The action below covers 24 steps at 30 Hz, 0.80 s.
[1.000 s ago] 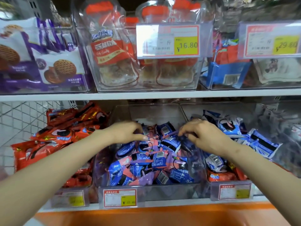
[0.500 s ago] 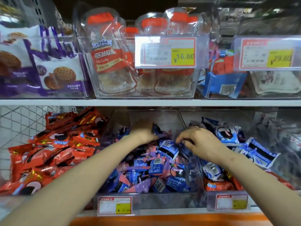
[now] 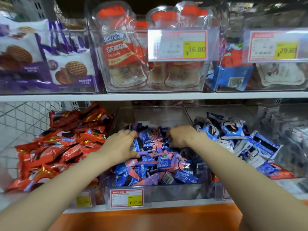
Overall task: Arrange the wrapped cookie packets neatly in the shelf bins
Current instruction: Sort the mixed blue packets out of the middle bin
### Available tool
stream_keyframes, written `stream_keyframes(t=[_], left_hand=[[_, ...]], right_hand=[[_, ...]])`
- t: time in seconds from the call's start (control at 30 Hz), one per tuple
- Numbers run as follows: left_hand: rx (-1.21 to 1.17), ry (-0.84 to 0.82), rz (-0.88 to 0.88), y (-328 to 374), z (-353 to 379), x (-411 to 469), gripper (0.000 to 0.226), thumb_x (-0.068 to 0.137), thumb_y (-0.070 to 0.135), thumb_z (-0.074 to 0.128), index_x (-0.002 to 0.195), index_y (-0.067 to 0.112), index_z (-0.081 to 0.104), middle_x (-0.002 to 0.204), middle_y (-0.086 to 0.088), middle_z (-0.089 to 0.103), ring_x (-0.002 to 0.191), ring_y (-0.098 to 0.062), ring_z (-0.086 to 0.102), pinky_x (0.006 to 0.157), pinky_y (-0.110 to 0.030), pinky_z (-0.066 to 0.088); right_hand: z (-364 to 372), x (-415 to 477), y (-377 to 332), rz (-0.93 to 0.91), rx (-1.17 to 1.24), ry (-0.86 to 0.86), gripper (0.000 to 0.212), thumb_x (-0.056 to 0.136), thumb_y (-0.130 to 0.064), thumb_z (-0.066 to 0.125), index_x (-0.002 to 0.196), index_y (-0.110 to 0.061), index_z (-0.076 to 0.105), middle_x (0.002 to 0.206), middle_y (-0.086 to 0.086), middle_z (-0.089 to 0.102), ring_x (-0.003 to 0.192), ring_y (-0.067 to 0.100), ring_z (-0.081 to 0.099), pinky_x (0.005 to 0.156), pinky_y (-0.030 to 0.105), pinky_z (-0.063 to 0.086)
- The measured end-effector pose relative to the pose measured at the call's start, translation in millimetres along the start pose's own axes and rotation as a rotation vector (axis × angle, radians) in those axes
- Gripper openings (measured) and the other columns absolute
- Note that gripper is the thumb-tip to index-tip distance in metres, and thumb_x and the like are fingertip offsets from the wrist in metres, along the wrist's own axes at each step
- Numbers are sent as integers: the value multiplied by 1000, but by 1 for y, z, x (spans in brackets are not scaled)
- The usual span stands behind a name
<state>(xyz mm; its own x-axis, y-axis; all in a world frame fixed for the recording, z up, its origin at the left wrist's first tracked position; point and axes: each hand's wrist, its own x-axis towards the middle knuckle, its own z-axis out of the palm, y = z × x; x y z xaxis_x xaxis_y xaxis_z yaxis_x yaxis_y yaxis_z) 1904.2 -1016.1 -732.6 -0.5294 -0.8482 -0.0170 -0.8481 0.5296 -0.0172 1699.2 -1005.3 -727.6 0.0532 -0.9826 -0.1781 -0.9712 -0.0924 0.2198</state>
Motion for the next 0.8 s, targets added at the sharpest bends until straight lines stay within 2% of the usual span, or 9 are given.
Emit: stream_keyframes(t=[0.07, 0.13, 0.27, 0.33, 0.43, 0.5, 0.63, 0.7, 0.8], left_hand=[[49, -42, 0, -2, -1, -2, 67, 81, 58, 59, 131, 16, 42, 132, -3, 48, 123, -21, 45, 91, -31, 41], [73, -95, 2, -3, -3, -4, 70, 81, 63, 52, 130, 14, 43, 130, -5, 50, 120, -23, 48, 88, -32, 42], [47, -46, 45, 1, -3, -9, 73, 85, 63, 45, 136, 12, 38, 135, -5, 44, 127, -21, 39, 97, -32, 37], [8, 21, 86, 6, -3, -4, 70, 87, 60, 43, 138, 13, 35, 137, -5, 42, 129, -21, 37, 102, -32, 33], [-69, 63, 141, 16, -4, 20, 53, 92, 48, 48, 130, 12, 44, 133, -7, 48, 124, -24, 43, 99, -35, 39], [-131, 70, 163, 26, 1, 45, 44, 92, 39, 53, 126, 11, 48, 130, -9, 52, 119, -27, 48, 92, -35, 43], [-173, 22, 150, 53, 20, 91, 44, 90, 32, 59, 126, 10, 49, 129, -13, 52, 116, -29, 51, 88, -32, 44], [-139, -7, 128, 65, 33, 108, 46, 89, 31, 60, 129, 10, 49, 131, -14, 52, 118, -30, 51, 92, -33, 44], [-51, -76, 101, 76, 47, 123, 47, 88, 35, 61, 127, 9, 51, 129, -15, 54, 117, -31, 52, 92, -35, 44]], right_hand=[[7, 6, -6, 36, -96, -77, 38, 91, -33, 54, 125, -15, 55, 129, 7, 56, 116, 26, 55, 85, 32, 44], [14, 11, -10, 50, -135, -96, 38, 92, -30, 53, 128, -15, 52, 131, 7, 54, 118, 26, 53, 89, 33, 43], [9, 6, -7, 58, -63, 65, 39, 87, -28, 59, 122, -12, 51, 122, 10, 59, 113, 27, 56, 80, 30, 44], [-6, -6, 1, 40, 17, 194, 47, 84, -35, 62, 122, -13, 45, 119, 11, 60, 110, 28, 55, 78, 28, 40], [-32, -31, 18, -2, 258, 313, 60, 79, -41, 66, 130, -21, 41, 122, 4, 53, 110, 24, 48, 87, 30, 38], [-41, -50, 32, -25, 447, 357, 57, 79, -37, 68, 130, -25, 47, 123, -3, 48, 108, 16, 45, 81, 26, 37], [-33, -82, 60, 34, 547, 412, 44, 79, -26, 69, 121, -30, 58, 109, -13, 57, 97, 11, 53, 74, 25, 38], [-23, -91, 73, 70, 596, 435, 40, 80, -21, 70, 119, -28, 62, 109, -11, 62, 98, 9, 55, 79, 24, 40], [-8, -102, 88, 93, 686, 484, 41, 78, -14, 73, 118, -18, 63, 107, -8, 63, 103, 10, 56, 83, 16, 38]])
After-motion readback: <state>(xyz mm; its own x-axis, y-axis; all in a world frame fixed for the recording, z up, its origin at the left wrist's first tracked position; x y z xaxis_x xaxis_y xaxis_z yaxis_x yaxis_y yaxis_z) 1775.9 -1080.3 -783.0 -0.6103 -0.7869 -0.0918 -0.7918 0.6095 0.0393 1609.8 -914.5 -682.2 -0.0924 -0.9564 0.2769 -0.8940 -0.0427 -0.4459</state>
